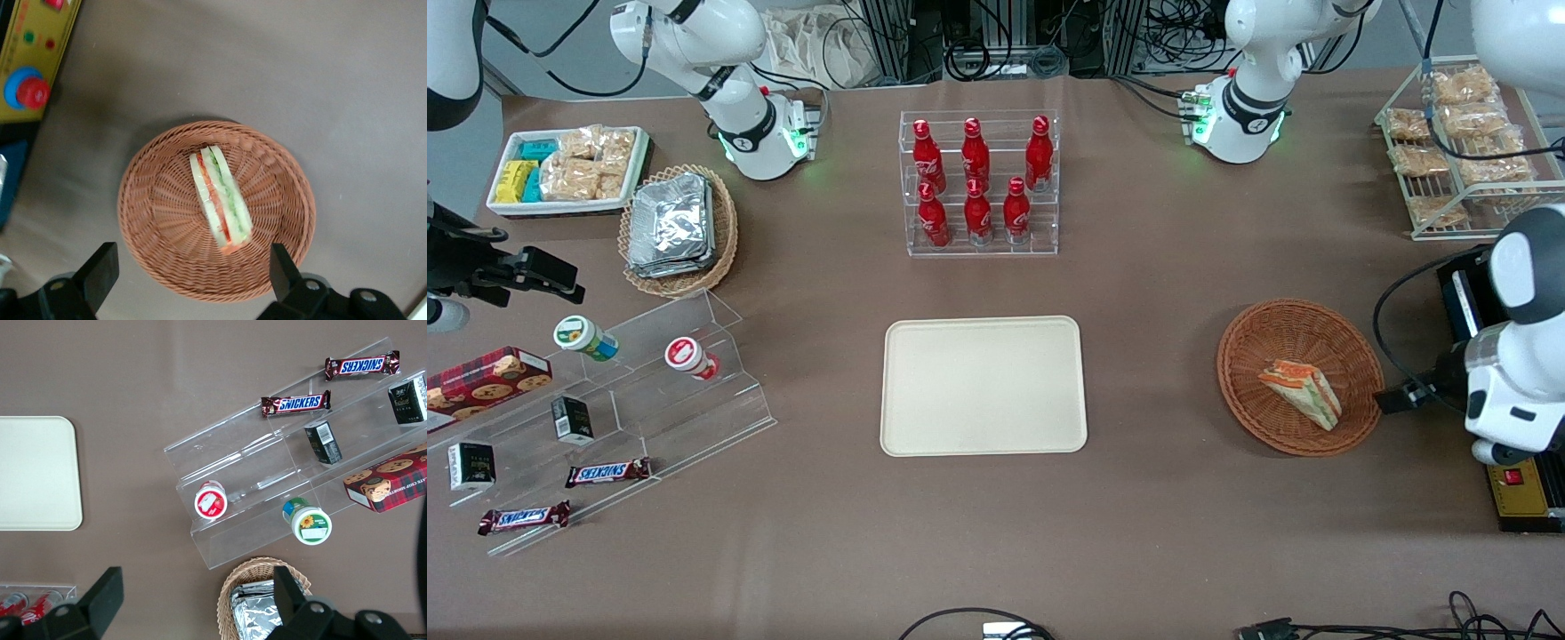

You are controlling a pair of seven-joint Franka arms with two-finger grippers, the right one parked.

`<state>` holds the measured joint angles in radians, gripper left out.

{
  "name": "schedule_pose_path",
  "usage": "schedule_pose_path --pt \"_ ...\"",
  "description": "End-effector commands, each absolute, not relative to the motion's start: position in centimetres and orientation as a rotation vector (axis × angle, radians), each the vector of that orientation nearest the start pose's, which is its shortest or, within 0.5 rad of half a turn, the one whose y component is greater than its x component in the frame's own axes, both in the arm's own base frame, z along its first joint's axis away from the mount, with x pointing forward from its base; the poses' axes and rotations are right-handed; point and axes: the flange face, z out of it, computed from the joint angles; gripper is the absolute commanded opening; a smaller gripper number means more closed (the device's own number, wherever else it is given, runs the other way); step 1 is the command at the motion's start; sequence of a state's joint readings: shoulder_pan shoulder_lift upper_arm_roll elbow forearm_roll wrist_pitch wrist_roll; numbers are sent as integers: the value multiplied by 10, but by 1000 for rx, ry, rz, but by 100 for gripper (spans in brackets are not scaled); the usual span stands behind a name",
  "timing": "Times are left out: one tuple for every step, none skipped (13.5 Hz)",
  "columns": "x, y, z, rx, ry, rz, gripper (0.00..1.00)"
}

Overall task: Place sandwich from basket to tray
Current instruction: 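Move the left gripper down over the sandwich in the wicker basket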

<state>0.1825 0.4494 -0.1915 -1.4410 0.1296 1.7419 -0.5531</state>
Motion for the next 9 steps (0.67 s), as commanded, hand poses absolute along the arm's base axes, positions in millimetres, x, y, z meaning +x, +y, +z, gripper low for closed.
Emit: schedule_pose_path --pt "668 17 399 -2863 -975 210 100" --pt "663 15 389 -2852 -986 231 100" --pt "658 12 380 -2841 -1015 251 100" --pt "653 10 372 -2824 -1051 257 100" --pt "650 7 362 -2811 -1079 264 100" --pt "649 5 351 -2807 -1103 262 100" --pt "650 4 340 -2808 -1131 240 100" --pt "651 0 323 -2801 -1170 226 100" --pt "651 -3 307 -2796 -1196 205 100"
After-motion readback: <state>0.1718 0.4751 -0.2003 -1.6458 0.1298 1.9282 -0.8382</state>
